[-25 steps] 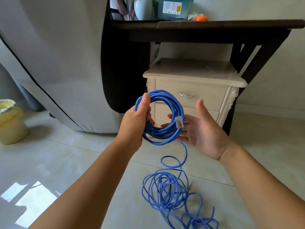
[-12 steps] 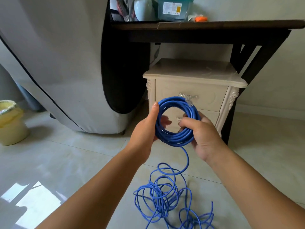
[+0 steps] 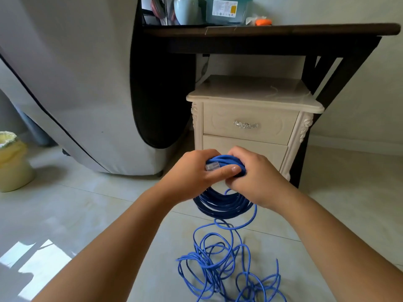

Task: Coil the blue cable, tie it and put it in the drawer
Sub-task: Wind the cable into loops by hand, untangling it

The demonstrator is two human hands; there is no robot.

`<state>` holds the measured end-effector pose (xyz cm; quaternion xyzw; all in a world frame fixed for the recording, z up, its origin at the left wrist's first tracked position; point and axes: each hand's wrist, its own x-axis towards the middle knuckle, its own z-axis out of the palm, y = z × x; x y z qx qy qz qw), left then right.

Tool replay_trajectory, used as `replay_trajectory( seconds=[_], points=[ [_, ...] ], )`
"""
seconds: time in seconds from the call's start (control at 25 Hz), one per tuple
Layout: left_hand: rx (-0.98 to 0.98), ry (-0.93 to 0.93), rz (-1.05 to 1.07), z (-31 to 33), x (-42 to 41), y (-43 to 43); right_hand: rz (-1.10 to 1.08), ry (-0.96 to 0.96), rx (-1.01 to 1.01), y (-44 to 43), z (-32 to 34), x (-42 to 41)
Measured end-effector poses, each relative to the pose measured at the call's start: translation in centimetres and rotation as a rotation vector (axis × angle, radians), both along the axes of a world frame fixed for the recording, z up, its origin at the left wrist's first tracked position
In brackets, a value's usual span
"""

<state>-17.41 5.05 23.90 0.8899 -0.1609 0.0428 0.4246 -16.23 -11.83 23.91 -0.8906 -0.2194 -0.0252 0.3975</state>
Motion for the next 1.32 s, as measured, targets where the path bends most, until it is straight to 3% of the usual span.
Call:
replay_trajectory(
  seconds=[0.24,0.36,0.48,0.64,0.72,0.84,0.96,1.12,1.32],
  points=[
    [-0.312,0.092,-0.006,0.3,-0.6,0.8,0.296,0.496,0.494,-0.8,0.0,-0.1],
    [-0.636,0.205,-0.028,0.9,-0.6,1.0,0.316,0.696,0.655,-0.9,-0.8,0.5],
    [-0.788,0.294,0.023,1.3,-0.5,1.4,0.374,0.68,0.61,0.0,-2.5,0.5],
    [-0.802,0.29,0.178,0.9,0.0,3.3,0.251,0.727,0.594,-0.3,-2.1,1.7],
    [-0.79,0.282,0.194,0.7,0.1,3.8,0.24,0.647,0.586,-0.7,-1.8,1.9],
    [-0.814,0.319,0.137,0.6,0.3,3.2,0.242,0.556,0.732,0.1,-1.9,1.3],
    [-1.014,0.453,0.1,0.2,0.3,2.9,0.286,0.627,0.872,0.9,-2.4,1.5],
    [-1.015,0.519,0.108,-1.2,0.7,3.3,0.42,0.678,0.482,1.8,-3.1,-0.2],
    [-1.04,0.524,0.123,-0.9,0.6,4.5,0.102,0.65,0.795,0.3,-0.5,0.7]
  ],
)
